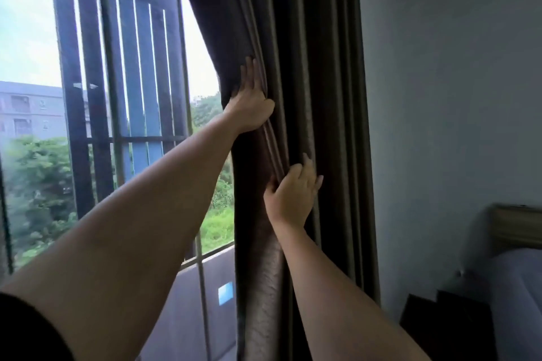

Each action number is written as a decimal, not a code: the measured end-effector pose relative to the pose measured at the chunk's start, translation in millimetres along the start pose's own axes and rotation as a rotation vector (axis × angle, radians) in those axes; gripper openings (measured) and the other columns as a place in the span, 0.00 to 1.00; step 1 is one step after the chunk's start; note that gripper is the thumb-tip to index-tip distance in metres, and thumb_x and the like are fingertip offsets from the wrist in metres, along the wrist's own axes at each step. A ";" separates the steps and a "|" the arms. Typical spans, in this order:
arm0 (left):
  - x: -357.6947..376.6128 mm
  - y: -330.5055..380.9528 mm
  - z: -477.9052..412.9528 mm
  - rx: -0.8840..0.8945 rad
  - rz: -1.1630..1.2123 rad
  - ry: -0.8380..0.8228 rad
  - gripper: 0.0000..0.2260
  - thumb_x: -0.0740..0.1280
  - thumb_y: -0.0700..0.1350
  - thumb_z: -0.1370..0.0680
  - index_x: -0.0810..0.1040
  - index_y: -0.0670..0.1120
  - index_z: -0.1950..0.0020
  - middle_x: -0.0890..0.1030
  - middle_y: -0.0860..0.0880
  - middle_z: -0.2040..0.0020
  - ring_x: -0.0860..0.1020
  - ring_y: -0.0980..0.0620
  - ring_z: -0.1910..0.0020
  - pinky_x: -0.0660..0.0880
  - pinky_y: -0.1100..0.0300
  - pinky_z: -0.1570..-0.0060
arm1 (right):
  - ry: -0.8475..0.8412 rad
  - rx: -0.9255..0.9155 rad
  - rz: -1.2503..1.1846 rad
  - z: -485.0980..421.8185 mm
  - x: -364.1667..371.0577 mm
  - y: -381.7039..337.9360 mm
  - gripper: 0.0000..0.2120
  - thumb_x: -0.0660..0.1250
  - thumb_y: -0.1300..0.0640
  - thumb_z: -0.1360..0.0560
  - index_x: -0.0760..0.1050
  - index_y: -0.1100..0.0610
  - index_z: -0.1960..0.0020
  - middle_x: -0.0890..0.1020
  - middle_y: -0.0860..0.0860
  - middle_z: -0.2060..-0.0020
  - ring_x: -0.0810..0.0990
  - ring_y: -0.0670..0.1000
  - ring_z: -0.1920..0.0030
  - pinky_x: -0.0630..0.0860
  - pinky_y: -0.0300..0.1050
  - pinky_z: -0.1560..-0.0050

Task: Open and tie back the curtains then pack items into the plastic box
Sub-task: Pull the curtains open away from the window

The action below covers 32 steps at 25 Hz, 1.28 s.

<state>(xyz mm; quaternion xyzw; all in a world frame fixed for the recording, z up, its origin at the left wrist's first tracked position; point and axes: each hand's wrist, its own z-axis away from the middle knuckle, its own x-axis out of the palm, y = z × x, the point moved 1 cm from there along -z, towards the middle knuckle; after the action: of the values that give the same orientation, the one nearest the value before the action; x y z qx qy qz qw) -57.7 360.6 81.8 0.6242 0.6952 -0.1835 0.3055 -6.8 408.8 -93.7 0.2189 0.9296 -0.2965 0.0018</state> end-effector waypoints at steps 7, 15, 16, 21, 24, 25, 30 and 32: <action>95.1 32.0 -91.7 0.006 0.090 0.021 0.38 0.56 0.40 0.25 0.32 0.42 0.26 0.32 0.45 0.24 0.35 0.49 0.25 0.44 0.51 0.25 | -0.029 0.021 -0.026 -95.7 35.6 113.2 0.54 0.70 0.41 0.34 0.39 0.60 0.24 0.44 0.57 0.24 0.43 0.53 0.24 0.33 0.52 0.29; 174.4 81.3 -159.6 0.009 0.175 -0.103 0.37 0.55 0.38 0.25 0.31 0.43 0.26 0.30 0.46 0.25 0.33 0.51 0.25 0.39 0.52 0.25 | -0.077 -0.042 0.006 -177.3 70.4 202.7 0.44 0.67 0.46 0.29 0.45 0.60 0.24 0.51 0.57 0.24 0.50 0.54 0.24 0.44 0.54 0.25; 178.9 84.3 -161.3 0.006 0.188 -0.114 0.37 0.55 0.38 0.25 0.31 0.44 0.26 0.30 0.46 0.25 0.33 0.51 0.25 0.41 0.51 0.24 | -0.090 -0.052 -0.028 -182.0 71.7 208.3 0.44 0.66 0.46 0.29 0.46 0.60 0.24 0.52 0.57 0.24 0.51 0.54 0.24 0.45 0.55 0.24; 180.6 78.2 -156.2 -0.048 0.190 -0.077 0.37 0.56 0.39 0.24 0.33 0.47 0.25 0.32 0.49 0.24 0.39 0.51 0.24 0.42 0.52 0.26 | -0.169 -0.142 -0.084 -179.8 74.1 215.5 0.55 0.65 0.29 0.36 0.45 0.58 0.24 0.51 0.54 0.24 0.49 0.51 0.24 0.38 0.49 0.28; 182.3 73.5 -154.4 -0.042 0.158 -0.055 0.35 0.54 0.42 0.22 0.34 0.49 0.24 0.33 0.51 0.24 0.41 0.51 0.23 0.42 0.51 0.27 | -0.180 -0.135 -0.073 -181.4 79.6 216.0 0.58 0.69 0.32 0.38 0.43 0.60 0.24 0.51 0.56 0.24 0.49 0.53 0.24 0.41 0.51 0.27; 184.7 70.9 -157.5 -0.016 0.152 -0.057 0.33 0.53 0.44 0.21 0.33 0.48 0.24 0.32 0.50 0.24 0.40 0.51 0.24 0.42 0.50 0.26 | -0.172 -0.125 -0.067 -182.7 81.2 216.4 0.58 0.70 0.33 0.37 0.43 0.60 0.24 0.51 0.57 0.24 0.49 0.53 0.24 0.42 0.51 0.27; 201.2 64.8 -173.4 0.022 0.034 -0.010 0.30 0.46 0.54 0.18 0.33 0.43 0.25 0.33 0.45 0.24 0.36 0.49 0.24 0.40 0.48 0.26 | -0.156 -0.083 -0.050 -184.6 86.5 218.4 0.57 0.71 0.35 0.36 0.41 0.60 0.24 0.48 0.56 0.23 0.47 0.52 0.24 0.40 0.50 0.27; 205.9 63.4 -175.9 0.071 0.060 0.006 0.29 0.45 0.54 0.18 0.33 0.43 0.25 0.32 0.45 0.24 0.35 0.49 0.24 0.39 0.49 0.26 | -0.130 -0.070 -0.048 -185.7 90.4 219.2 0.57 0.72 0.36 0.36 0.41 0.60 0.24 0.48 0.56 0.23 0.47 0.52 0.24 0.40 0.49 0.27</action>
<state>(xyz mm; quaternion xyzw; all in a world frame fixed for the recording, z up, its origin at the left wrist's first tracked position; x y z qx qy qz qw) -37.0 637.9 86.4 0.6559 0.6701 -0.1968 0.2865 24.4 707.6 -73.3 0.1765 0.9423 -0.2776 0.0626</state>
